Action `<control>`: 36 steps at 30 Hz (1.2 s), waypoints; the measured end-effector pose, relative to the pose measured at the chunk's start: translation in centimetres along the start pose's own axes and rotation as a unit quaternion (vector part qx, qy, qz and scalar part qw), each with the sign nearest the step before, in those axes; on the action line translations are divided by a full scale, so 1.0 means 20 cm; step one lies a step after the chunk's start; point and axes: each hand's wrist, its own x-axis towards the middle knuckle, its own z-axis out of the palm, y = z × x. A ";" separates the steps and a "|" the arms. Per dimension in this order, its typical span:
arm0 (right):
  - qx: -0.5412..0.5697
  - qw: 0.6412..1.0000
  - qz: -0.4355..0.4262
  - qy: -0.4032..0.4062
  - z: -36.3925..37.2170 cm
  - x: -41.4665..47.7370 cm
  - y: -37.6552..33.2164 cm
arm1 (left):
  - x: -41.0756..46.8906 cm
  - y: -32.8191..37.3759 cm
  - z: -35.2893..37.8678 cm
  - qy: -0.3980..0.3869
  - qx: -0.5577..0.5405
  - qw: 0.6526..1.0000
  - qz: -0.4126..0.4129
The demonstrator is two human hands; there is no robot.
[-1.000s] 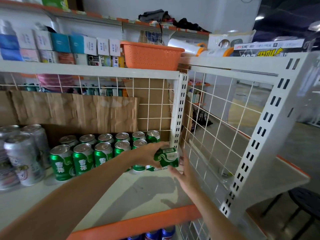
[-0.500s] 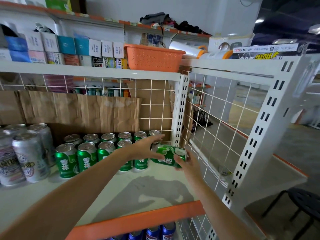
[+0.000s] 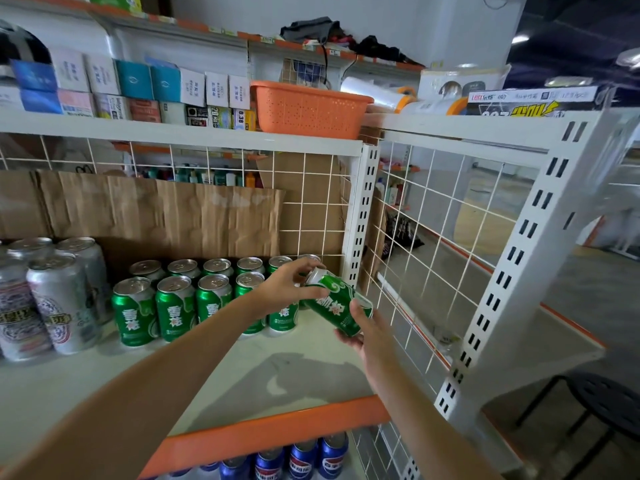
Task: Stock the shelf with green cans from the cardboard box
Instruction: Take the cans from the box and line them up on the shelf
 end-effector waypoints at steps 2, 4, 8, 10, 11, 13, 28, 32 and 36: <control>-0.030 0.999 -0.019 0.000 0.01 0.00 -0.01 | -0.01 0.02 -0.01 0.004 -0.015 1.000 0.009; -0.083 0.996 -0.037 -0.011 0.00 0.00 -0.03 | -0.02 0.04 -0.01 0.007 -0.027 0.999 0.016; -0.194 0.978 -0.060 -0.046 -0.06 0.03 -0.07 | -0.03 0.08 -0.02 -0.012 -0.026 0.999 0.019; -0.282 0.954 -0.088 -0.057 -0.08 0.03 -0.10 | -0.03 0.09 -0.02 -0.019 -0.005 1.000 0.018; -0.314 0.942 -0.099 -0.065 -0.09 0.03 -0.11 | -0.03 0.10 -0.01 -0.020 0.004 1.000 0.016; -0.363 0.923 -0.104 -0.076 -0.10 0.02 -0.12 | -0.03 0.10 -0.01 -0.018 0.019 1.000 0.009; -0.360 0.922 -0.052 -0.132 -0.01 -0.03 -0.13 | -0.02 0.26 0.07 -0.025 0.135 0.991 -0.001; -0.328 0.937 -0.038 -0.115 -0.01 0.00 -0.08 | -0.05 0.24 0.10 -0.028 0.183 0.983 0.011; -0.310 0.945 -0.044 -0.099 -0.02 0.02 -0.03 | -0.12 0.13 0.06 0.020 0.240 0.970 0.028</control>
